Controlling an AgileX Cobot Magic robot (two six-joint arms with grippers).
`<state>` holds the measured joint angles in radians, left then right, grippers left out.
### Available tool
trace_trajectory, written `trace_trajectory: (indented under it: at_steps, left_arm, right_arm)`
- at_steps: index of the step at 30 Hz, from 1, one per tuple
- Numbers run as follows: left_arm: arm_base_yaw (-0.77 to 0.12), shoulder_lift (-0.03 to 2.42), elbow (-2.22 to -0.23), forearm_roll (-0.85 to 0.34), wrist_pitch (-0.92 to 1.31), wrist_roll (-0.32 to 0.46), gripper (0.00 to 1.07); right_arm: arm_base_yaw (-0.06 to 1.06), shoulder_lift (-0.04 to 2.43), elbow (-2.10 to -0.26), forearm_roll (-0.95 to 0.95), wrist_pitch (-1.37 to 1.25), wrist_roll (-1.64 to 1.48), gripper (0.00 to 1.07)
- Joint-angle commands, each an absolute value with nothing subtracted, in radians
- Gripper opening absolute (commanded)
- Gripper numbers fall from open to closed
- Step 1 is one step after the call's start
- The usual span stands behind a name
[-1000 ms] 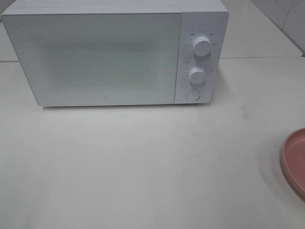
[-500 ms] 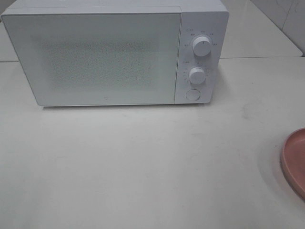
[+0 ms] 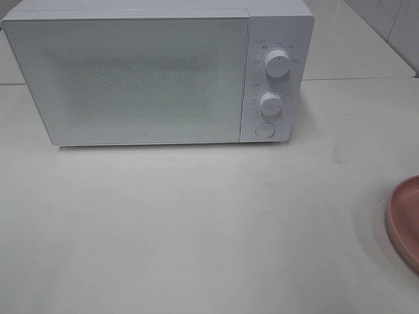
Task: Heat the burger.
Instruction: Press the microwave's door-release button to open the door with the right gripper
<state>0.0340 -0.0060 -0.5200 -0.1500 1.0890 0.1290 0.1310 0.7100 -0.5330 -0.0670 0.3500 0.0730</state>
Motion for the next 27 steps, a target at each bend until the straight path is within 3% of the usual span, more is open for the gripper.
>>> trace_trajectory:
  at_steps: [1, 27]
  left_arm:
    - [0.030, -0.031, -0.518, -0.150, 1.072, 0.129, 0.96]
    - [0.030, -0.031, -0.518, -0.150, 1.072, 0.129, 0.96]
  right_arm:
    - [0.131, 0.755, -0.540, -0.066, 0.278, 0.083, 0.75]
    - [0.131, 1.184, -0.540, -0.065, -0.167, 0.083, 0.75]
